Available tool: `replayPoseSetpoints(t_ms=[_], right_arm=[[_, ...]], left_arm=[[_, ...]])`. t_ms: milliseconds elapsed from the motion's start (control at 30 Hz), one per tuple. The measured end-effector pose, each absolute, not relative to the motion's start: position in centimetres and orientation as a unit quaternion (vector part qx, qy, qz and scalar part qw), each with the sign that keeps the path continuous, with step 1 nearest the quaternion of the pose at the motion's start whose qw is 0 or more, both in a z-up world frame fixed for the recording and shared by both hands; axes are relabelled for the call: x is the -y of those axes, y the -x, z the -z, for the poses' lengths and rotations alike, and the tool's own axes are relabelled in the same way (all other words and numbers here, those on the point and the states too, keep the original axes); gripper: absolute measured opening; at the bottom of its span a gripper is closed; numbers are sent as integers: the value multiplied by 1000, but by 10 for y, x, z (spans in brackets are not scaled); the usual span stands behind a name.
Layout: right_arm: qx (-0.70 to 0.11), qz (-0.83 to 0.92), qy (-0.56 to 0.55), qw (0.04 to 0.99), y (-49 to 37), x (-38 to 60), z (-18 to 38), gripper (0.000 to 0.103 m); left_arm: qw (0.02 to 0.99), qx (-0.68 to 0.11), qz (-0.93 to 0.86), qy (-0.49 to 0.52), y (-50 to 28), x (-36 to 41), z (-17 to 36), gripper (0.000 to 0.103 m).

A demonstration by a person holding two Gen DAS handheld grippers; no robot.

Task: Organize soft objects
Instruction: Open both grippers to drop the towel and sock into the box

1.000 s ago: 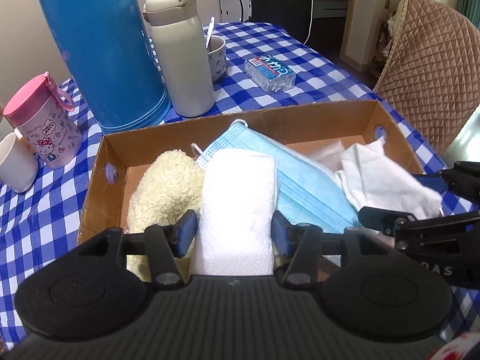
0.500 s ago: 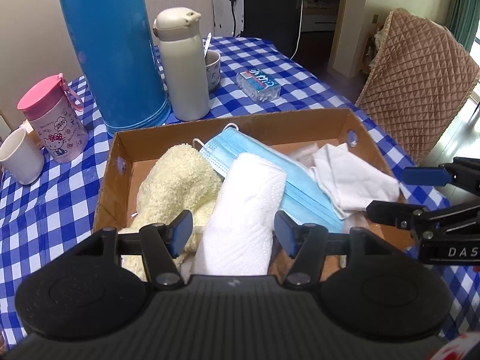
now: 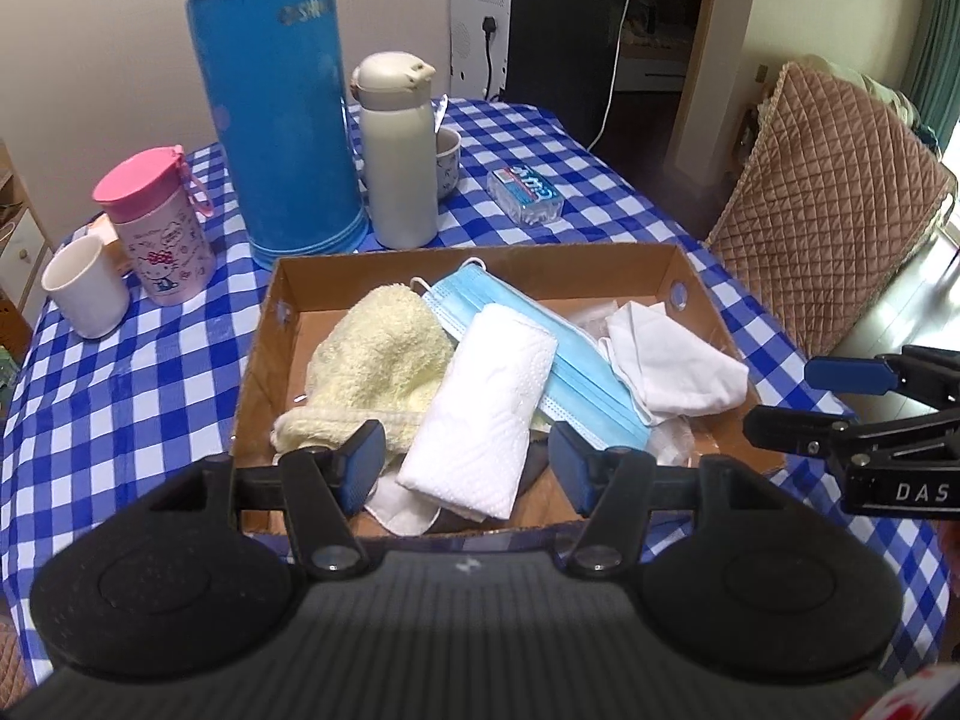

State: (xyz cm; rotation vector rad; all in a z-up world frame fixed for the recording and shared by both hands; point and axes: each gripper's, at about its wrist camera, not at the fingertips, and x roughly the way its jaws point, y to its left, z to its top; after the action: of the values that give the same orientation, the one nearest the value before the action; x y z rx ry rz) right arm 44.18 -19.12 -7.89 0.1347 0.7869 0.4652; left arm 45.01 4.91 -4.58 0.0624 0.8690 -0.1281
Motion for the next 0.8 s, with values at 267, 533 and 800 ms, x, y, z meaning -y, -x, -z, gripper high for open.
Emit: replayPoseSetpoints(t_ms=[267, 533, 800], right_arm=[[-361, -229, -80, 901, -417, 199, 56, 73], [-337, -235, -101, 906, -379, 207, 33, 73], [-328, -245, -106, 906, -343, 214, 16, 73]], left_arm=[[912, -406, 48, -19, -420, -58, 23, 58], [920, -390, 36, -17, -373, -63, 3, 58], [928, -373, 17, -10, -327, -78, -18, 58]])
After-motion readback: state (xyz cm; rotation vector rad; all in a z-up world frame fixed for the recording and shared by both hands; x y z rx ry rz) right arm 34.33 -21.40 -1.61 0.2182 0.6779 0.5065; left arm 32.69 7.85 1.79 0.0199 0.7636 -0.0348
